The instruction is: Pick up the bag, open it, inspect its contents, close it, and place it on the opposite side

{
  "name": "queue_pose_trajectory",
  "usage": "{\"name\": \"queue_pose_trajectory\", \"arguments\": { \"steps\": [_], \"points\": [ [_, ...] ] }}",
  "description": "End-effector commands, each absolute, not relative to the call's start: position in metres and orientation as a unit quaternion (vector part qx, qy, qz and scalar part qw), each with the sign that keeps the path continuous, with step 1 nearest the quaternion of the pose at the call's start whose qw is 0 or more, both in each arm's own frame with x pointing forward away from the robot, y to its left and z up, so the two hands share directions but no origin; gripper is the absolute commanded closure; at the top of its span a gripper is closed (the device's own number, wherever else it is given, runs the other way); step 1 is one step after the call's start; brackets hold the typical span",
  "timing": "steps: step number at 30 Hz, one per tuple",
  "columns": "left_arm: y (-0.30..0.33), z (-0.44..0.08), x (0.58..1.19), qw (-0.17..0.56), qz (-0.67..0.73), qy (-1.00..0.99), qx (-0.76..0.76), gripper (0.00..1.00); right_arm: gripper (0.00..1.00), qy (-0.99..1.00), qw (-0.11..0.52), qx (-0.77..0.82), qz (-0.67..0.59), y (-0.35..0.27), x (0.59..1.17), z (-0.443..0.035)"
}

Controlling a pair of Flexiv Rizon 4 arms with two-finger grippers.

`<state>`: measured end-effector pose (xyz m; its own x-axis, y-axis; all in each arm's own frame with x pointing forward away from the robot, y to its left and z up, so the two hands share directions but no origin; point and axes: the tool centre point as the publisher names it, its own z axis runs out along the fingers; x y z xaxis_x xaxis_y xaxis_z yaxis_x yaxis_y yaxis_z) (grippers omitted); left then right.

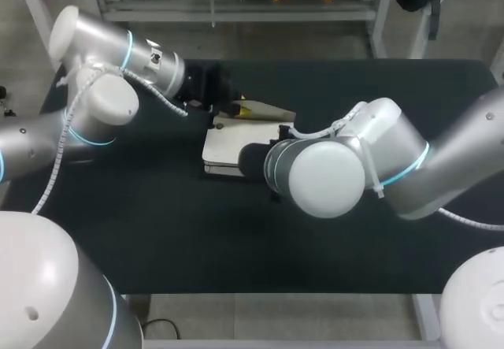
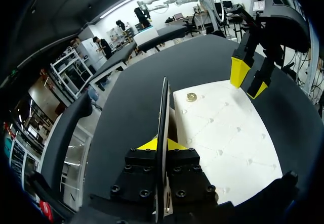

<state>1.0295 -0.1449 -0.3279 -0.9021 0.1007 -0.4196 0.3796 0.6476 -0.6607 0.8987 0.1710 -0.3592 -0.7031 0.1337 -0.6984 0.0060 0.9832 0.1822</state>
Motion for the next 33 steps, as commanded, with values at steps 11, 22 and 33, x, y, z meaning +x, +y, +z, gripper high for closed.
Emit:
{"name": "queue_pose_trajectory", "arguments": {
  "steps": [11,22,33],
  "points": [
    [-0.147,-0.334,1.034,0.163,-0.394,0.894,0.140,1.00,0.60,0.916,0.392,0.031,0.085,0.170,0.905,-0.378],
    [-0.145,-0.337,1.036,0.159,-0.392,0.895,0.139,1.00,0.76,0.913,0.397,0.035,0.085,0.169,0.906,-0.377],
    [-0.145,-0.340,1.036,0.151,-0.390,0.898,0.141,1.00,0.94,0.911,0.403,0.034,0.083,0.169,0.906,-0.376]
  ]
}}
